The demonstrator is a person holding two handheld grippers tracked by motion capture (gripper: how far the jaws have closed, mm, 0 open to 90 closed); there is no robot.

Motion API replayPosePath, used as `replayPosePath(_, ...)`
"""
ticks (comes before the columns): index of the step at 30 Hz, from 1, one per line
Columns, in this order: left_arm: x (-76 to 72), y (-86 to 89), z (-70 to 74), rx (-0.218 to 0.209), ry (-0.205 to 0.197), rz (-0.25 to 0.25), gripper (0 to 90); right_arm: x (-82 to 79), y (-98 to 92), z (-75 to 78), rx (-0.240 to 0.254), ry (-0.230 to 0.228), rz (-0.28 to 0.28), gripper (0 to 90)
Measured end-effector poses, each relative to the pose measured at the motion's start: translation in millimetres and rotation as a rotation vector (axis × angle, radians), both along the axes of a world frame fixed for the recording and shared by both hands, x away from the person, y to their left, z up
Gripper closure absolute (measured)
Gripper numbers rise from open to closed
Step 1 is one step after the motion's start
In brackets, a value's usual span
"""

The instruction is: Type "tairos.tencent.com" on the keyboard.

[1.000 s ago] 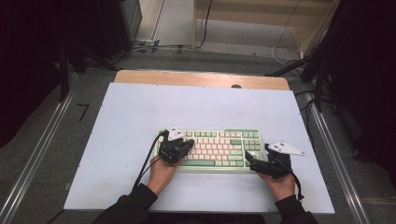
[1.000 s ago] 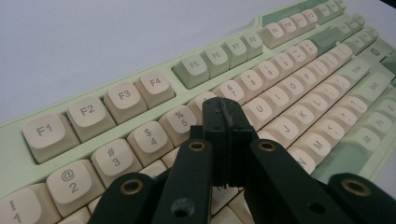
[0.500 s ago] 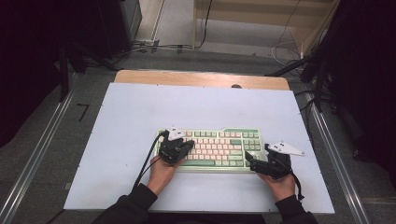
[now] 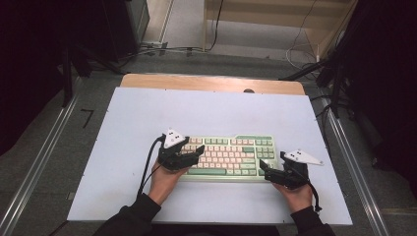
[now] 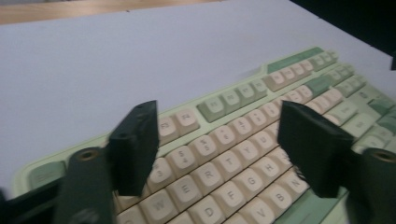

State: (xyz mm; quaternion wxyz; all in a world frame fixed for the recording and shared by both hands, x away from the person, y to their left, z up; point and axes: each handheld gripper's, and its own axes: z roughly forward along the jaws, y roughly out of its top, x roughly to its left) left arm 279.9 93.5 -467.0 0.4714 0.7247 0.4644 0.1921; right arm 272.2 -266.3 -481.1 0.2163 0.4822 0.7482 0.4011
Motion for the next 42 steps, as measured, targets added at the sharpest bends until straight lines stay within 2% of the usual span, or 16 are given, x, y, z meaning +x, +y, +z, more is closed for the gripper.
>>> replayPosePath(2, -2.2, 3.2, 1.9, 0.011, -0.004, 0.017, 19.9, -0.6, -0.1, 0.3, 0.0, 0.001, -0.002, 12.5)
replayPosePath(4, -5.3, 8.4, 3.3, 0.018, -0.018, 0.039, 19.2, -0.8, -0.1, 0.3, 0.0, 0.002, -0.003, 12.5)
replayPosePath(8, -7.7, 19.3, -2.1, 0.011, 0.003, 0.058, 19.2, -1.4, -0.1, 0.2, -0.003, 0.003, -0.003, 12.5)
replayPosePath(11, -8.6, 26.1, -6.9, 0.024, 0.024, 0.058, 20.6, -2.4, -0.2, 0.5, 0.0, 0.003, -0.006, 12.5)
replayPosePath(13, -10.5, 30.8, -8.6, 0.026, 0.021, 0.067, 31.7, -2.7, -1.5, 0.5, -0.003, 0.001, -0.007, 12.5)
replayPosePath(14, -11.7, 34.2, -8.6, 0.017, 0.017, 0.064, 31.7, -2.7, -1.5, 0.5, -0.003, 0.001, -0.007, 12.5)
replayPosePath(15, -13.6, 37.7, -8.6, 0.002, 0.006, 0.06, 39.2, -2.7, -2.1, 0.6, -0.003, 0.0, -0.009, 12.5)
replayPosePath(16, -15.8, 41.3, -8.6, -0.012, -0.003, 0.051, 66.5, -2.8, -3.2, 0.7, 0.0, -0.003, -0.009, 12.5)
replayPosePath(18, -19.0, 46.4, -8.3, -0.024, 0.002, 0.038, 88.9, -3.3, -3.6, 0.9, 0.001, -0.002, -0.011, 12.5)
replayPosePath(21, -25.5, 52.7, -7.2, -0.033, 0.028, 0.005, 90.0, -3.4, -4.0, 0.6, -0.002, -0.001, -0.012, 12.5)
replayPosePath(25, -29.3, 54.1, -9.1, -0.03, 0.031, -0.001, 90.0, -3.4, -3.5, 0.1, -0.006, 0.001, -0.012, 12.5)
replayPosePath(42, -24.6, 45.5, -22.8, 0.031, 0.071, -0.016, 90.0, -3.8, -3.8, -0.5, -0.009, 0.004, -0.012, 12.5)
